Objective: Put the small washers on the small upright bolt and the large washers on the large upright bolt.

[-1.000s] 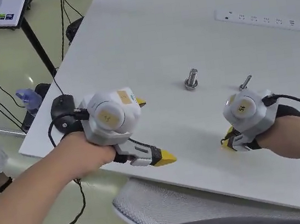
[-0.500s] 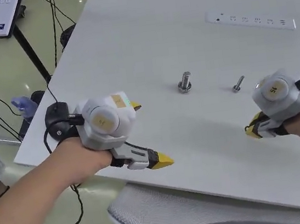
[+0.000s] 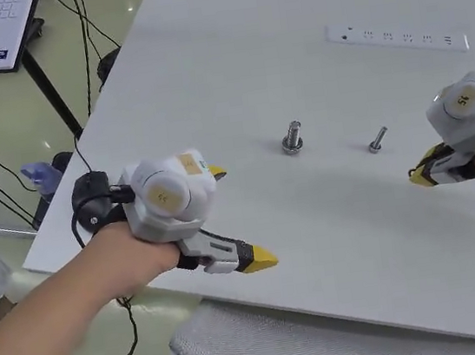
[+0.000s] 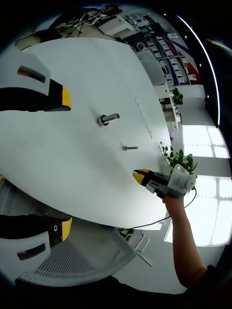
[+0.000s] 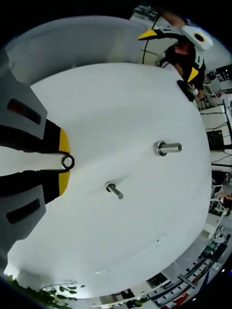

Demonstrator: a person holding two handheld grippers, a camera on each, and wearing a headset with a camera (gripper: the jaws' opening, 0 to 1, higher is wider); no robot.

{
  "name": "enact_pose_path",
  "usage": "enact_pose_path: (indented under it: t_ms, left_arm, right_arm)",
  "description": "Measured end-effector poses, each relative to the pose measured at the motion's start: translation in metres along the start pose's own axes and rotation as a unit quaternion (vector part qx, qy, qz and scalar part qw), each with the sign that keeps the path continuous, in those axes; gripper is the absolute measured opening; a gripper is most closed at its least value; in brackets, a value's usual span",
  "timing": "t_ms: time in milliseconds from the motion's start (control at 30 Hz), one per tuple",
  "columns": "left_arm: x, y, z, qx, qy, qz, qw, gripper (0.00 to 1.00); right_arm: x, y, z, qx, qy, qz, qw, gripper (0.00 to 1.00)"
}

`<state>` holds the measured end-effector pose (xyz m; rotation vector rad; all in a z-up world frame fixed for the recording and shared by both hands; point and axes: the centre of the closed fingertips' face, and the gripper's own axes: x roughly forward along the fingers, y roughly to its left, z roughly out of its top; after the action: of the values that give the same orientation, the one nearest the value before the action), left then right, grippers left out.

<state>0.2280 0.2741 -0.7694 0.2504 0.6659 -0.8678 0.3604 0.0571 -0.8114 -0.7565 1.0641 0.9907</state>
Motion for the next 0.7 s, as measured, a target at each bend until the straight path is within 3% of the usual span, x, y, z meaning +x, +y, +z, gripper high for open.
enact_pose_path:
  t_ms: [33, 100, 700]
  left_arm:
    - [0.0, 0.0, 0.0, 0.0, 0.001, 0.0, 1.0, 0.88]
    - [0.0, 0.0, -0.002, 0.001, 0.003, -0.001, 1.0, 0.88]
    - [-0.001, 0.003, -0.004, -0.001, 0.007, 0.001, 1.0, 0.88]
  right_arm:
    - [0.002, -0.011, 0.003, -0.002, 0.0, 0.0, 1.0, 0.12]
    - [0.001, -0.016, 0.007, -0.008, 0.0, -0.005, 1.0, 0.12]
    - [0.004, -0.037, 0.041, -0.028, -0.012, -0.02, 0.9993, 0.12]
